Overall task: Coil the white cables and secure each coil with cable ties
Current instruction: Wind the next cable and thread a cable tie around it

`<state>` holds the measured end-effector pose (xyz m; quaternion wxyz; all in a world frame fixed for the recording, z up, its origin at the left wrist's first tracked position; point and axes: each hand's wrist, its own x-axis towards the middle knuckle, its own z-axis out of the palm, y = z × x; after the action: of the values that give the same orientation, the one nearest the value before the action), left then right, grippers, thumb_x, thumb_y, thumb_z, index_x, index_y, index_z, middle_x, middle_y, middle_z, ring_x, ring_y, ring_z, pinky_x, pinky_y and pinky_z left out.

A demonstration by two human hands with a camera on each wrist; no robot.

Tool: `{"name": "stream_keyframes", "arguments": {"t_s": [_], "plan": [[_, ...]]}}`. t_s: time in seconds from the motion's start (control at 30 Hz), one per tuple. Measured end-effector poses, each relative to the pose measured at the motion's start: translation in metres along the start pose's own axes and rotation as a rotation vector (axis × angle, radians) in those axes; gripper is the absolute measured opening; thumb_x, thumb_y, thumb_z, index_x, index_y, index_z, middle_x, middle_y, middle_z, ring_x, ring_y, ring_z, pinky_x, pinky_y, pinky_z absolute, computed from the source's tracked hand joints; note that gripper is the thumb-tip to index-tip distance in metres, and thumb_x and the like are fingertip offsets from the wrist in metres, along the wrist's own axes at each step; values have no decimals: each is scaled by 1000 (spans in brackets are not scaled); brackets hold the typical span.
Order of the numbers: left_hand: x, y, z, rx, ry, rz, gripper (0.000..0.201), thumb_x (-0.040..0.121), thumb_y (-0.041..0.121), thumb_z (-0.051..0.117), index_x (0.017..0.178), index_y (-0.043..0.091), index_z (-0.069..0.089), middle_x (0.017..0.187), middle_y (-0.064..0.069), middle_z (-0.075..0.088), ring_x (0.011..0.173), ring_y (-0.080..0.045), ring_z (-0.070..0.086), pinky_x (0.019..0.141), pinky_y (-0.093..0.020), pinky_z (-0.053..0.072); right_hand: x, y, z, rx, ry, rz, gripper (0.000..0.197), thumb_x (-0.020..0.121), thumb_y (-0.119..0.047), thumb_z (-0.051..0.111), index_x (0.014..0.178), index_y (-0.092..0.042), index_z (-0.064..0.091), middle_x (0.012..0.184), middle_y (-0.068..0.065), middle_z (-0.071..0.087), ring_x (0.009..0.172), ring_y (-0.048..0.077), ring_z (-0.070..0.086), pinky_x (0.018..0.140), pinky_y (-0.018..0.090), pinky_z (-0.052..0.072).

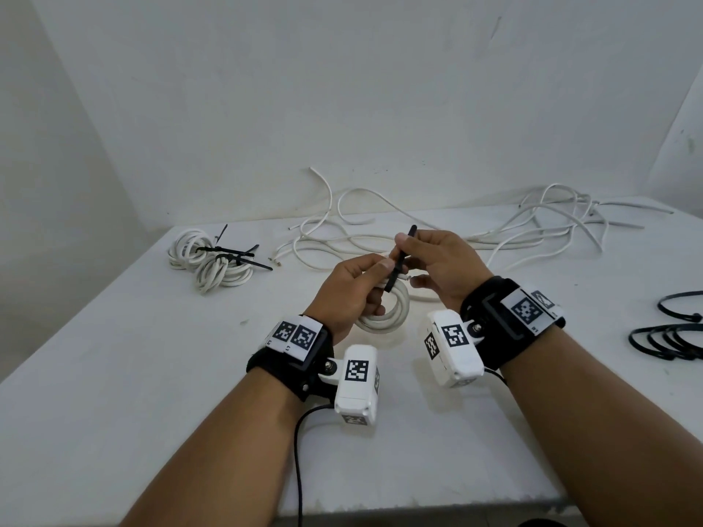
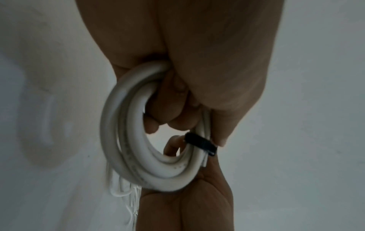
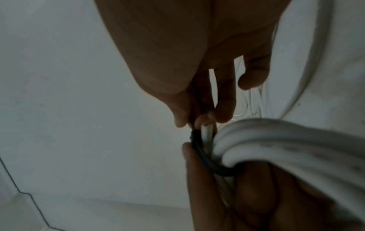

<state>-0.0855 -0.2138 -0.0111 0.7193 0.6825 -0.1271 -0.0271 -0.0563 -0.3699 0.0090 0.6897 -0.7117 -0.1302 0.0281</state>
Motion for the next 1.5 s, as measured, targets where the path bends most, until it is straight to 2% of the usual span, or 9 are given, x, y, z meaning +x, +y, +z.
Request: {"name": "stream_keyframes", "arguments": {"t_s": [0.23, 0.37, 0.53, 0.6, 0.7, 0.87, 0.97, 1.13, 1.5], "plan": [[0, 4, 5, -123, -83, -65, 40, 105, 36, 32, 91, 9, 59, 47, 7, 24, 37, -6, 19, 53, -25, 44, 5, 2, -2, -29, 117, -69, 29, 94, -25, 64, 67, -16, 67, 75, 7, 64, 68, 13, 57, 57, 25, 37], [3, 1, -3, -332, -93, -109, 29, 103, 21, 28, 100, 5, 52, 54, 1, 34, 37, -5, 22, 50, -21, 37, 10, 6, 10, -31, 166, -56, 31, 96, -30, 62, 72, -12, 67, 67, 3, 64, 63, 14, 56, 60, 30, 42], [6, 10, -26, -535, 19, 66, 30, 98, 11, 32, 101, 0, 60, 52, -3, 45, 40, -9, 37, 44, -19, 30, 9, 7, 30, 105, 57, 225, 36, 100, -41, 50, 84, -13, 67, 75, 1, 68, 65, 17, 60, 58, 27, 44], [7, 18, -43, -556, 129, 134, 22, 98, 10, 38, 103, 1, 58, 58, -6, 53, 45, -12, 44, 49, -21, 35, 7, 13, 40, -237, -89, 268, 34, 99, -39, 50, 94, -12, 70, 90, 2, 72, 82, 21, 62, 68, 31, 44], [6, 26, -75, -273, 335, 215, 12, 99, 8, 47, 97, 1, 57, 68, -7, 63, 54, -15, 53, 57, -22, 42, 1, 12, 63, -908, -240, 216, 41, 98, -43, 53, 116, -9, 67, 115, 7, 66, 109, 28, 59, 83, 31, 42], [-6, 23, -133, 262, 531, 64, 29, 94, 14, 60, 117, 1, 49, 86, -3, 72, 78, -15, 64, 71, -22, 51, -1, 18, 91, -1246, -353, 301, 101, 68, -80, 62, 147, -23, 38, 150, 6, 38, 139, 30, 35, 109, 45, 36], [-15, 22, -182, 531, 660, -24, 25, 86, 18, 69, 104, 13, 53, 94, -5, 72, 94, -21, 67, 89, -35, 52, 1, 25, 100, -1242, -360, 331, 118, 59, -84, 66, 152, -23, 25, 154, 6, 27, 143, 31, 26, 110, 47, 31], [-23, 28, -234, 912, 820, -107, 18, 83, 21, 70, 97, 17, 60, 97, -6, 70, 97, -28, 63, 84, -30, 44, 3, 22, 106, -1301, -345, 360, 120, 55, -87, 63, 150, -23, 27, 148, 8, 32, 138, 31, 32, 107, 46, 34], [-4, 15, -256, 1018, 651, -209, 19, 79, 11, 72, 98, 14, 72, 101, -7, 69, 88, -22, 56, 79, -25, 38, 2, 31, 101, -1227, -365, 342, 127, 58, -83, 67, 156, -26, 10, 164, 0, 1, 150, 29, 1, 117, 48, 20]]}}
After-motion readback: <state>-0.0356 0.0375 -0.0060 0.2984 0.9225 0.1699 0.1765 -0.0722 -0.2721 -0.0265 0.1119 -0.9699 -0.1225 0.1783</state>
